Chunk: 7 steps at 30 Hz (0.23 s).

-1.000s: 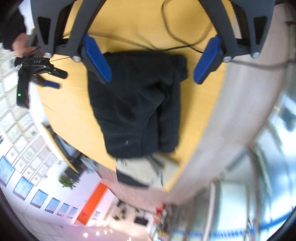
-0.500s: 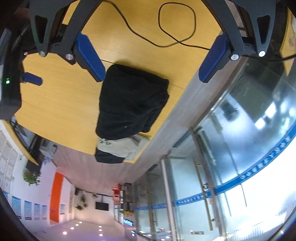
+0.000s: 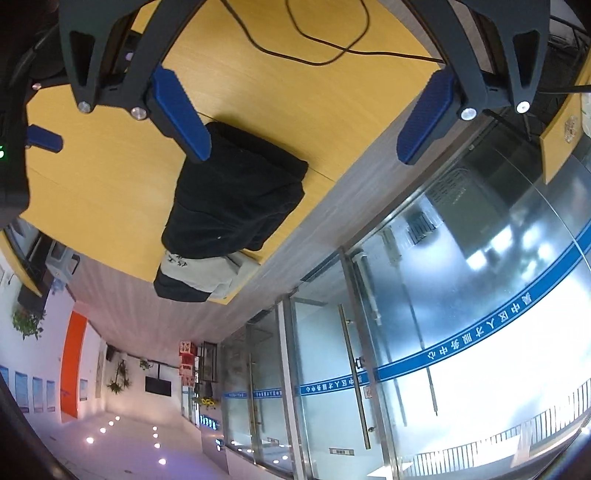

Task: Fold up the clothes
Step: 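Lower the jacket onto the beige stack, open both grippers and withdraw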

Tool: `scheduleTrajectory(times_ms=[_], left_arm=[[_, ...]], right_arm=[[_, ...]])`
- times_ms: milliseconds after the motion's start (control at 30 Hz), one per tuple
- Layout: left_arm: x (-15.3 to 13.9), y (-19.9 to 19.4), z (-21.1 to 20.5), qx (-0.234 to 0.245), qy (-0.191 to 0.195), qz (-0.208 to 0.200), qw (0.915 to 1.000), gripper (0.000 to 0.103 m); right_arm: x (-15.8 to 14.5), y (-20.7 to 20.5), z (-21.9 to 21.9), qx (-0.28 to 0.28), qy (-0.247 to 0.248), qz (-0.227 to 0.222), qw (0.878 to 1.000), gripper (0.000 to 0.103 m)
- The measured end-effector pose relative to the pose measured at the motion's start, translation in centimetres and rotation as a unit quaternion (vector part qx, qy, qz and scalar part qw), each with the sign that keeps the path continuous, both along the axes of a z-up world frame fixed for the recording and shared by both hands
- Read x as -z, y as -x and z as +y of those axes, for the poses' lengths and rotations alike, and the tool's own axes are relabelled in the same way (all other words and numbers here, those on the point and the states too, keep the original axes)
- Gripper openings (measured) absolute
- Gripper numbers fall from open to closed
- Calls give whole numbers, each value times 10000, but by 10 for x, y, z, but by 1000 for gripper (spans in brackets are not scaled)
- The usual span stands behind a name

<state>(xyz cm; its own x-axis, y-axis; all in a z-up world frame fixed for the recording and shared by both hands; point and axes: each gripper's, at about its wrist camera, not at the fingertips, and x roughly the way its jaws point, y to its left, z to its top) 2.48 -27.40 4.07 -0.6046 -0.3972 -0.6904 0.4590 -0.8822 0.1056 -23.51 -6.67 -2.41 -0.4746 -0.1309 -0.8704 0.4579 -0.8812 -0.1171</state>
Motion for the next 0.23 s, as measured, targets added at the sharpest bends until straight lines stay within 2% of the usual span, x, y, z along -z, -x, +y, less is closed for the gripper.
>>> scheduleTrajectory(times_ms=[233], left_arm=[[2,8,-6,25,42,-193,9998,103]], right_arm=[[0,8,-17,26,-74,-29,10000,102]])
